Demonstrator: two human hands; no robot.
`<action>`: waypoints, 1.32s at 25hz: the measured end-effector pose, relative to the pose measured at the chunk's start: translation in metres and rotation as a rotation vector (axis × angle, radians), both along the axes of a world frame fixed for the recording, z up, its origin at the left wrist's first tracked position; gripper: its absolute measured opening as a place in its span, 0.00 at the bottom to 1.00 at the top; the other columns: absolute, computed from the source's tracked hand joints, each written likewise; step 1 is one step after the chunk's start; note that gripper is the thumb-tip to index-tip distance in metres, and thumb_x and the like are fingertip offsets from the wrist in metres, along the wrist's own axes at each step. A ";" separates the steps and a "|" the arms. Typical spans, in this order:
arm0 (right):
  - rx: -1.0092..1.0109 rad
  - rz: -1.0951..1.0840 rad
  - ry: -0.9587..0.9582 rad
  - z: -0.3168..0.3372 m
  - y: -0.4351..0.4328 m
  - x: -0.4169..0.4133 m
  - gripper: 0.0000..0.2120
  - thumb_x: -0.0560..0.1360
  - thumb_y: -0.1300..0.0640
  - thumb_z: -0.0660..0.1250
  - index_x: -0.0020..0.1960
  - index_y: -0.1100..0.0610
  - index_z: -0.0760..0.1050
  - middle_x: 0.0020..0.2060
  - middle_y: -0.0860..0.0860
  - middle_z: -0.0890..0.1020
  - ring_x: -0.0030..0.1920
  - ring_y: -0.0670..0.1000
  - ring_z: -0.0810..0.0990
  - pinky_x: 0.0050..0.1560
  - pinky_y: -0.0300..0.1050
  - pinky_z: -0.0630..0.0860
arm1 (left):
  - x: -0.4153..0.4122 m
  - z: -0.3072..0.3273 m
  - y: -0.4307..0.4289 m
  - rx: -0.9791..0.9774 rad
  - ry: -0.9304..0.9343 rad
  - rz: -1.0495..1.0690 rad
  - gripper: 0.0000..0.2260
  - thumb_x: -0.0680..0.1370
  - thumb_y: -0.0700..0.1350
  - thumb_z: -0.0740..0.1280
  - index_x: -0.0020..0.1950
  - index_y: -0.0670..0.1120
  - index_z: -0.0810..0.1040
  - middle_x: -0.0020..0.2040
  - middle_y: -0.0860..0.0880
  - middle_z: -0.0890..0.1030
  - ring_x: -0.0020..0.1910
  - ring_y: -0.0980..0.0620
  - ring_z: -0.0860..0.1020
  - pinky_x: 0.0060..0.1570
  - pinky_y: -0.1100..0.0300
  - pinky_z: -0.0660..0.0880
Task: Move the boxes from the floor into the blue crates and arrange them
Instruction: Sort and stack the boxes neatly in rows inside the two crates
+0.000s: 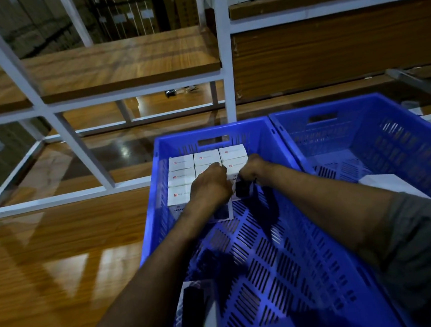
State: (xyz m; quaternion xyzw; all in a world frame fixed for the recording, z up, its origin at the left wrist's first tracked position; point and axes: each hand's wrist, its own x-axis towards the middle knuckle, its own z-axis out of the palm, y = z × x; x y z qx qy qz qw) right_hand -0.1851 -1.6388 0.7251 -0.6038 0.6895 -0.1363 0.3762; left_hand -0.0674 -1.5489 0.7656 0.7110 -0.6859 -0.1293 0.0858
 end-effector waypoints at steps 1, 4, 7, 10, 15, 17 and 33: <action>0.005 0.004 0.005 0.004 0.003 0.000 0.10 0.71 0.73 0.68 0.49 0.62 0.79 0.47 0.56 0.84 0.47 0.56 0.83 0.39 0.44 0.76 | 0.001 0.000 0.000 0.018 -0.010 0.001 0.14 0.81 0.51 0.65 0.62 0.45 0.75 0.63 0.45 0.77 0.60 0.41 0.78 0.50 0.52 0.72; 0.048 0.057 0.038 0.012 0.006 -0.003 0.08 0.73 0.72 0.69 0.49 0.62 0.77 0.43 0.54 0.79 0.42 0.52 0.78 0.32 0.38 0.73 | 0.002 -0.002 -0.003 0.041 -0.012 -0.022 0.15 0.81 0.53 0.64 0.63 0.45 0.74 0.63 0.45 0.78 0.60 0.41 0.78 0.51 0.52 0.73; 0.117 0.032 -0.086 0.010 0.001 -0.012 0.14 0.73 0.69 0.70 0.57 0.58 0.75 0.49 0.57 0.77 0.48 0.54 0.76 0.46 0.47 0.78 | 0.010 -0.001 -0.005 0.058 0.043 -0.073 0.17 0.80 0.56 0.66 0.64 0.47 0.73 0.63 0.46 0.79 0.59 0.42 0.78 0.49 0.53 0.73; 0.129 -0.001 -0.151 0.009 0.000 -0.016 0.18 0.73 0.67 0.69 0.62 0.61 0.75 0.53 0.60 0.76 0.50 0.57 0.74 0.55 0.51 0.76 | 0.024 0.003 -0.004 0.159 0.000 -0.173 0.29 0.75 0.60 0.73 0.68 0.47 0.69 0.63 0.49 0.76 0.61 0.44 0.77 0.49 0.54 0.71; 0.081 0.025 -0.089 0.004 0.000 -0.017 0.26 0.72 0.65 0.71 0.69 0.66 0.73 0.62 0.63 0.78 0.50 0.57 0.74 0.55 0.51 0.76 | 0.030 -0.006 -0.007 0.116 -0.246 -0.203 0.39 0.71 0.60 0.76 0.75 0.47 0.64 0.80 0.51 0.63 0.70 0.43 0.74 0.57 0.51 0.74; 0.043 0.052 -0.061 0.007 0.005 -0.015 0.25 0.71 0.64 0.73 0.67 0.66 0.74 0.63 0.64 0.79 0.50 0.57 0.75 0.53 0.51 0.75 | 0.030 -0.009 -0.007 0.111 -0.253 -0.200 0.40 0.70 0.61 0.77 0.75 0.48 0.64 0.81 0.53 0.59 0.71 0.44 0.73 0.60 0.50 0.74; 0.258 0.461 -0.008 0.010 0.151 0.030 0.21 0.68 0.52 0.80 0.54 0.64 0.80 0.47 0.54 0.81 0.47 0.54 0.81 0.42 0.44 0.81 | 0.048 0.017 0.011 -0.160 0.162 0.026 0.26 0.71 0.74 0.64 0.51 0.53 0.80 0.51 0.50 0.82 0.52 0.48 0.81 0.48 0.53 0.77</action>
